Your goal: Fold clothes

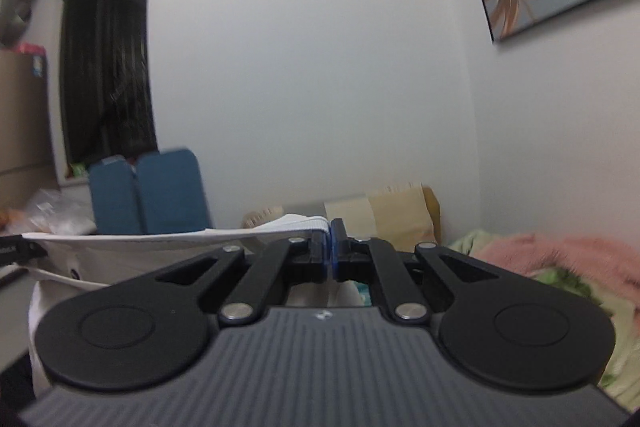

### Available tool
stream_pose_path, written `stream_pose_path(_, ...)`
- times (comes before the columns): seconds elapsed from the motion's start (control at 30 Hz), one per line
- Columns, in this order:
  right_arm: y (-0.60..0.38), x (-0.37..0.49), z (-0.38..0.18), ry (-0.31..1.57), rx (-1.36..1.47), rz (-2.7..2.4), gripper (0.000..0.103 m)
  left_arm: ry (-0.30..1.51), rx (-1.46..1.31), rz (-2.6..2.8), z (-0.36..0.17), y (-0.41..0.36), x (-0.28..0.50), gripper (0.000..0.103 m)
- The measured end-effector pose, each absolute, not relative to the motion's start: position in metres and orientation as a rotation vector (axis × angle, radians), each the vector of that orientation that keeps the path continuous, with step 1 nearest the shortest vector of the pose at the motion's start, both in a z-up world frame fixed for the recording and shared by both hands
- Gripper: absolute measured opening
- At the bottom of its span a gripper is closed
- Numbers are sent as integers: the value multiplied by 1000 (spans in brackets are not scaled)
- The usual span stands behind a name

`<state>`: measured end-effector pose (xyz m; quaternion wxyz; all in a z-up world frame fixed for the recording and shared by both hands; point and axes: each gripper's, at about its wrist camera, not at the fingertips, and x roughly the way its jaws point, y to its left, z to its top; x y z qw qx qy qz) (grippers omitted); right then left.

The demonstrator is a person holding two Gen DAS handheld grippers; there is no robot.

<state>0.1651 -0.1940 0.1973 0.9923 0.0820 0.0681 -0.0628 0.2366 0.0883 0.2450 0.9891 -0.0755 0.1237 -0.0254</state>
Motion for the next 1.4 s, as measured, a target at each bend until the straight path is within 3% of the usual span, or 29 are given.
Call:
stream_pose_path(0.23,-204,333,39,333,155,-165,5,436,-110,-13,54,73,402,14)
stream_pose_path(0.43,-206,426,-88,476,131,-168,5,560,-73,7,-95,66,503,14)
stream_pose_path(0.53,-215,458,-127,522,173,-151,5,609,-49,16,-145,65,536,21)
stream_pose_path(0.6,-221,468,-142,550,225,-126,8,642,-33,24,-165,66,553,36)
stream_pose_path(0.63,-224,472,-148,566,247,-110,9,662,-42,19,-168,69,559,40)
stream_pose_path(0.67,-225,475,-150,590,261,-90,15,685,-59,10,-169,71,564,51)
stream_pose_path(0.7,-226,477,-152,611,274,-67,33,708,-76,0,-169,74,568,67)
stream_pose_path(0.73,-225,478,-152,626,287,-42,43,733,-87,-10,-167,79,571,75)
stream_pose_path(0.77,-225,477,-152,634,298,-18,63,760,-95,-21,-163,84,572,85)
stream_pose_path(0.8,-223,473,-148,627,300,3,73,771,-95,-20,-156,89,568,88)
stream_pose_path(0.9,-214,455,-135,626,285,40,78,781,-74,-44,-138,100,550,101)
stream_pose_path(1.4,-180,221,-19,534,240,59,78,664,-116,-100,-28,137,285,102)
